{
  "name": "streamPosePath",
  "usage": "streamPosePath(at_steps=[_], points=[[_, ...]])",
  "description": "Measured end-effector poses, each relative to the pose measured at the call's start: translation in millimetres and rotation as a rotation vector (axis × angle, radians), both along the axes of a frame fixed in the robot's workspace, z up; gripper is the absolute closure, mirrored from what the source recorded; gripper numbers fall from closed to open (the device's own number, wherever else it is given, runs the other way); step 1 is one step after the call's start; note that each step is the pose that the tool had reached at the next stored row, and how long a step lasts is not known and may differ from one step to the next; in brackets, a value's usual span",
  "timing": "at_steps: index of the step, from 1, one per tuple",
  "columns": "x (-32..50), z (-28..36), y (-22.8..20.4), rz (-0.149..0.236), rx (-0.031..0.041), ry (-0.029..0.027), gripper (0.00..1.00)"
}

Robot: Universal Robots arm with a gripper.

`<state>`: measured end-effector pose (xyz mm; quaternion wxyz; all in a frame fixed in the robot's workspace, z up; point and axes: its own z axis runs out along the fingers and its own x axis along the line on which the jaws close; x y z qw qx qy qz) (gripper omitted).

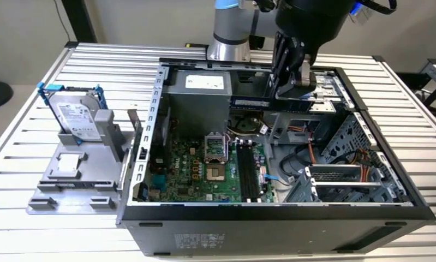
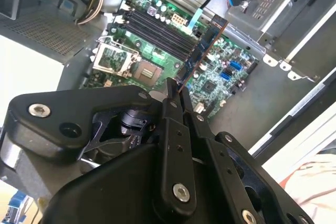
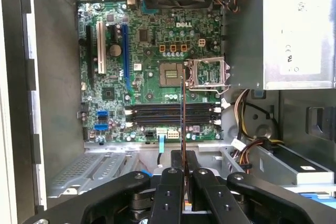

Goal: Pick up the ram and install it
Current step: 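Insert the ram into the slot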

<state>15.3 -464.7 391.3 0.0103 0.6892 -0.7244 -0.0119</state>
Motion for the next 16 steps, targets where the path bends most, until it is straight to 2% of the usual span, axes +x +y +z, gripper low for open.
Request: streamPosePath(at_steps=[13, 16], points=[[0.1, 0.0, 0.3, 0.0, 0.0, 0.0, 1.0], [0.1, -0.1, 0.4, -0.018, 0.0001, -0.0001, 1.0]])
